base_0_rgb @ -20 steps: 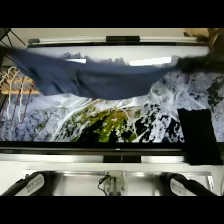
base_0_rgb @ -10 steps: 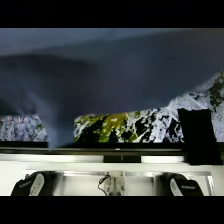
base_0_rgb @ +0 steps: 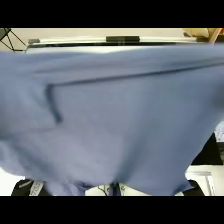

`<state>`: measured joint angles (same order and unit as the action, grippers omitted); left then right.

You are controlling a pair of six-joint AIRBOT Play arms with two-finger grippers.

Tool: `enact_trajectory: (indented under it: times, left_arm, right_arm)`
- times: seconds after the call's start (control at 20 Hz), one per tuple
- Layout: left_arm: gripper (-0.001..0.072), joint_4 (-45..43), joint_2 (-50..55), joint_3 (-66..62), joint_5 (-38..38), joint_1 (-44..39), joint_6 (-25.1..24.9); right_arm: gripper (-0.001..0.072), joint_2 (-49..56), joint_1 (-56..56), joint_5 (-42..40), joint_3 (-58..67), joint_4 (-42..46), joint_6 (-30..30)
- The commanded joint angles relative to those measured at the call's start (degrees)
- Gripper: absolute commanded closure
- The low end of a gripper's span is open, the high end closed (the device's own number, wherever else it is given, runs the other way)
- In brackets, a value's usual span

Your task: Fold the shirts.

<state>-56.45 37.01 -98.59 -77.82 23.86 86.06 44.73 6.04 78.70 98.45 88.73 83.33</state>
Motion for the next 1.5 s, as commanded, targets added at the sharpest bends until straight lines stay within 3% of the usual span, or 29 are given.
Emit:
enact_trajectory:
  times: [0.0, 0.25, 0.45, 0.55, 0.8, 0.9, 1.1, 1.2, 1.35, 1.45]
  left_arm:
    - [0.0674, 2.71, 2.05, 17.68, 0.02, -0.02, -6.03]
    - [0.0674, 3.39, 17.00, 33.88, 18.88, -11.41, -9.62]
    - [0.0674, 3.78, 37.66, 29.70, 42.40, -18.73, -9.60]
    - [0.0673, 5.73, 47.39, 23.04, 46.21, -19.96, -11.34]
    - [0.0673, 8.46, 63.58, 11.28, 45.92, -21.31, -11.89]
    - [0.0673, 8.90, 65.31, 11.17, 44.24, -21.42, -11.89]
    - [0.0674, 7.50, 64.39, 11.37, 33.86, -21.22, -11.82]
    - [0.0674, 4.02, 62.69, 11.37, 27.23, -20.87, -8.55]
    - [0.0675, -9.86, 60.57, 11.39, 16.48, -20.65, -2.38]
    - [0.0674, -16.85, 59.93, 11.54, 10.60, -20.61, -1.31]
  right_arm:
    - [0.0647, 8.39, -0.04, 2.08, -8.76, 2.93, 0.70]
    - [0.0647, 28.83, -0.20, -16.24, -13.53, -4.09, 3.72]
    - [0.0647, 43.82, -0.20, -36.04, -13.51, -13.49, 3.69]
    - [0.0647, 48.59, -0.20, -42.21, -13.18, -13.73, 3.69]
    - [0.0647, 55.39, -0.20, -51.32, -13.18, -14.49, 4.17]
    - [0.0647, 57.59, -0.20, -49.86, -13.18, -17.46, 4.17]
    - [0.0647, 58.82, -0.15, -42.49, -13.18, -17.77, 5.42]
    - [0.0647, 56.96, -0.15, -39.50, -13.18, -17.11, 5.29]
    - [0.0646, 54.34, -0.15, -32.22, -13.18, -15.58, 5.31]
    - [0.0647, 54.05, -0.15, -26.56, -13.18, -11.89, 5.27]
